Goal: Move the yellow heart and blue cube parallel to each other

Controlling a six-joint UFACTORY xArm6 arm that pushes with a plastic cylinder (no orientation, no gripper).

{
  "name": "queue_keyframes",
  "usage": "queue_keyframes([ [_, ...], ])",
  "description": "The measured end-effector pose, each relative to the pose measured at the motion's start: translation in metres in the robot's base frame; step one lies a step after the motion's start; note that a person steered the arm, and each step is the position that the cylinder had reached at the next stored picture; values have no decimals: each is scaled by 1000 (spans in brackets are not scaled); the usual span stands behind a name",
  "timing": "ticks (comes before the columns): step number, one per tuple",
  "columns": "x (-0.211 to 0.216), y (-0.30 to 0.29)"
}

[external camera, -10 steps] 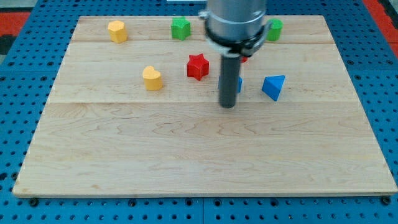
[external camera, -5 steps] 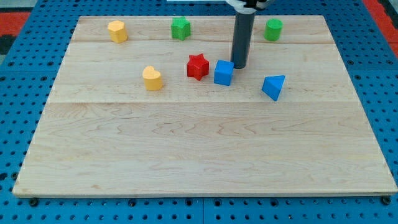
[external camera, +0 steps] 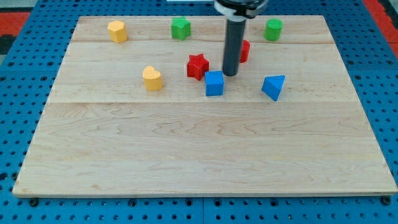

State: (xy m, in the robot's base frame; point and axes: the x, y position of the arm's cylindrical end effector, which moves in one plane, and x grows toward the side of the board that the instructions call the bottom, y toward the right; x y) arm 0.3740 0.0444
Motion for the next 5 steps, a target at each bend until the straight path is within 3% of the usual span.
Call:
queue_keyframes([
  [1, 30, -6],
  [2, 23, -11],
  [4, -4, -111],
  [5, 13, -142],
])
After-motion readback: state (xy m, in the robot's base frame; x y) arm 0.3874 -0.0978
